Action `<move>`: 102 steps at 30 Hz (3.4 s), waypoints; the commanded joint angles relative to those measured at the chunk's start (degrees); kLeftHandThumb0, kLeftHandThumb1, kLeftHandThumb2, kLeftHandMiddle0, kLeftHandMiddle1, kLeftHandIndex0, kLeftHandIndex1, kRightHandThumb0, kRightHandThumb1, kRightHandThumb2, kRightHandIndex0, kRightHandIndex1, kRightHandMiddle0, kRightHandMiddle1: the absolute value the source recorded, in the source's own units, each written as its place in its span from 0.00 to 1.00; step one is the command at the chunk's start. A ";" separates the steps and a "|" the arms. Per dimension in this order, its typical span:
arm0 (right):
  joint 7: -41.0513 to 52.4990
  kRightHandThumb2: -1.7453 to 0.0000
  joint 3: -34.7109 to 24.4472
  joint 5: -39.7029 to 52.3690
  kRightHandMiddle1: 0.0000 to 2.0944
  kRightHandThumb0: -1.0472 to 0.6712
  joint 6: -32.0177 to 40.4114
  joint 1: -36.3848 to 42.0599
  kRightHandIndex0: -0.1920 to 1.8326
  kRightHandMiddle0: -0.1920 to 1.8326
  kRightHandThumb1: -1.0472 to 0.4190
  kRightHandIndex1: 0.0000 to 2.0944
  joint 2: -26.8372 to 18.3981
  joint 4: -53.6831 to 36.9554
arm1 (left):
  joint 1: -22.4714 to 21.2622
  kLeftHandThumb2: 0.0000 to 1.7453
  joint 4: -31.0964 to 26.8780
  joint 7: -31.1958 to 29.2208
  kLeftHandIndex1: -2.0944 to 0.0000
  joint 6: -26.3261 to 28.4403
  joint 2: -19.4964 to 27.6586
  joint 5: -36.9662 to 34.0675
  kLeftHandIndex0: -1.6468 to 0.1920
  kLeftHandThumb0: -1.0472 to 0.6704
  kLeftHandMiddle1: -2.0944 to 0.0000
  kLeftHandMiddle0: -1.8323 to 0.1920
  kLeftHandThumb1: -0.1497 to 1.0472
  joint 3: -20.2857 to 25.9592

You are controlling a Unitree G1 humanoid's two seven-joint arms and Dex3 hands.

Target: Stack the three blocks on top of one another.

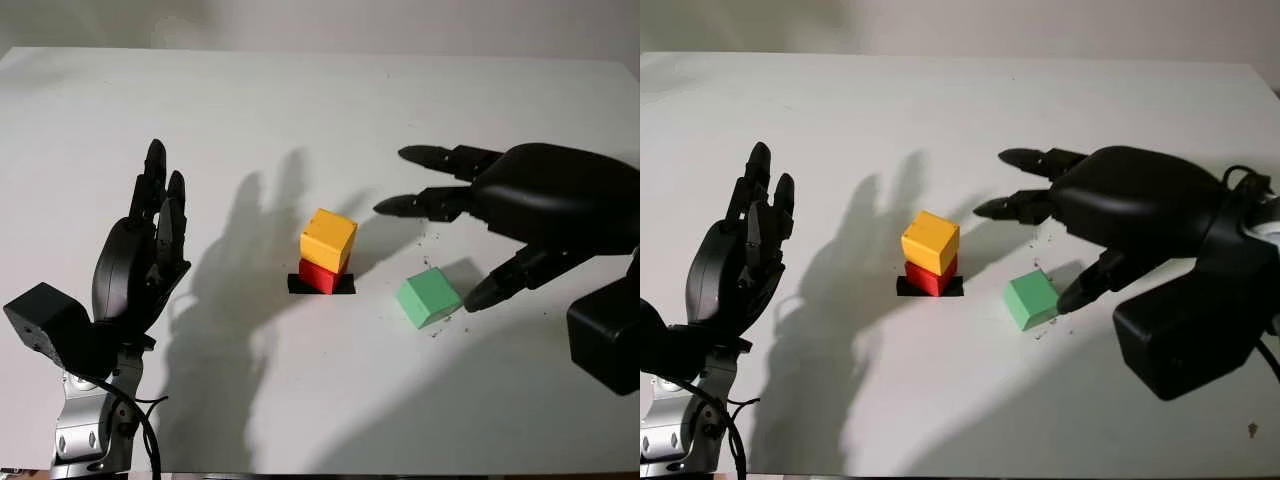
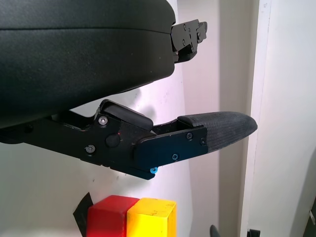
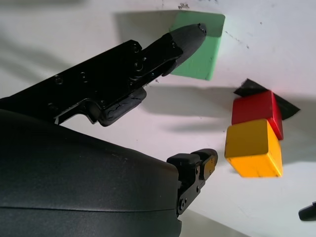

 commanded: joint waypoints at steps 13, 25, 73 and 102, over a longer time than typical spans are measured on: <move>-12.90 0.97 1.95 -12.63 0.03 0.21 -6.07 9.06 0.11 0.28 0.15 0.03 3.02 2.94 | 1.00 0.35 -0.79 0.32 1.00 -1.62 0.21 1.57 1.00 0.20 1.00 1.00 1.00 -0.29; -20.35 0.97 2.25 -16.23 0.04 0.26 -6.93 11.53 0.14 0.31 0.16 0.04 5.42 5.73 | 1.80 0.30 -1.60 0.26 1.00 -0.94 0.49 2.41 1.00 0.19 1.00 1.00 1.00 -0.86; -6.77 0.97 2.27 3.44 0.51 0.43 5.27 -11.59 0.28 0.35 0.08 0.03 6.41 15.51 | 2.29 0.25 -0.49 3.47 1.00 -6.70 -0.82 6.59 1.00 0.22 1.00 1.00 1.00 -2.21; 6.03 0.97 12.40 9.68 0.58 0.33 0.43 -49.45 0.31 0.43 0.16 0.01 22.61 48.33 | 2.57 0.27 -0.89 5.52 1.00 -6.71 -2.13 7.16 1.00 0.22 1.00 1.00 1.00 -3.77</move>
